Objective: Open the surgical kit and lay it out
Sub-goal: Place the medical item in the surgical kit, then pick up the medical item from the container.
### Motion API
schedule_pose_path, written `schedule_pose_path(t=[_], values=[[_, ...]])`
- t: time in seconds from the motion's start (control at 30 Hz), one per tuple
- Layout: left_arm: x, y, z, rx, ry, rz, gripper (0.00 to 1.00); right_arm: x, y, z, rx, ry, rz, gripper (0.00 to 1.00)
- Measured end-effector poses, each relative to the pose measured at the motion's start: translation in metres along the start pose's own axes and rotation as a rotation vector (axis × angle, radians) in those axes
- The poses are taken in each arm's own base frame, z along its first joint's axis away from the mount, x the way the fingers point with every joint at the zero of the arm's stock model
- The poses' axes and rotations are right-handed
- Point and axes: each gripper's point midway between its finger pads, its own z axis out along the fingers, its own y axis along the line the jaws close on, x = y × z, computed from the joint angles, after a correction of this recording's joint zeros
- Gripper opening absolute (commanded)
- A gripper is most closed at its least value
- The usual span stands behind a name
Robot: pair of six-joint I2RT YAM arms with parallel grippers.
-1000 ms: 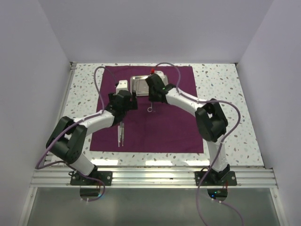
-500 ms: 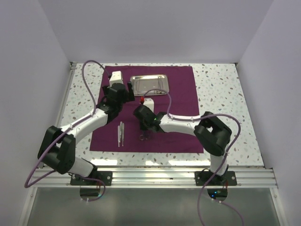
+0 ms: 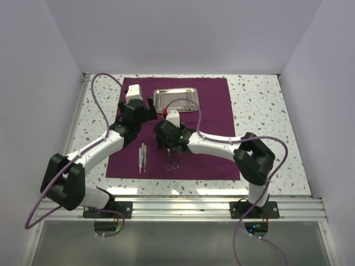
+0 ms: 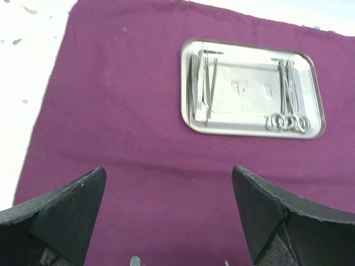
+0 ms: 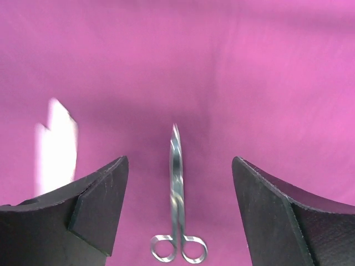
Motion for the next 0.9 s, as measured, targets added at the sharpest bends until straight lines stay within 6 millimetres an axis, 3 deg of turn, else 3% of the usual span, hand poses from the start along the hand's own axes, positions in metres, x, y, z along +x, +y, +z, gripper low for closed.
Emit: schedule_pose_path(t=[0.13, 0.23, 0.33, 0.43, 0.57, 0.7, 0.8, 0.9], values=[[0.024, 0.006, -0.003, 0.012, 0.029, -0.031, 1.00, -0.075, 0.000, -0.010, -0.030, -0.103, 0.042, 0.71], [0.046, 0.015, -0.009, 0.017, 0.071, -0.037, 1.00, -0.137, -0.023, -0.003, -0.011, -0.180, 0.110, 0.66], [0.058, 0.018, -0.014, 0.029, 0.094, -0.040, 0.99, -0.206, -0.054, 0.020, 0.041, -0.266, 0.174, 0.63], [0.058, 0.016, -0.015, 0.045, 0.089, -0.046, 0.99, -0.246, -0.078, 0.058, 0.100, -0.299, 0.192, 0.62], [0.053, 0.012, -0.014, 0.058, 0.069, -0.056, 1.00, -0.241, -0.090, 0.117, 0.154, -0.239, 0.151, 0.61], [0.050, 0.011, -0.013, 0.063, 0.057, -0.060, 0.99, -0.206, -0.096, 0.168, 0.171, -0.139, 0.113, 0.60], [0.047, 0.009, -0.013, 0.068, 0.047, -0.064, 0.99, -0.179, -0.106, 0.189, 0.186, -0.064, 0.097, 0.60], [0.046, 0.009, -0.012, 0.070, 0.042, -0.065, 0.99, -0.173, -0.117, 0.196, 0.200, -0.042, 0.102, 0.60]])
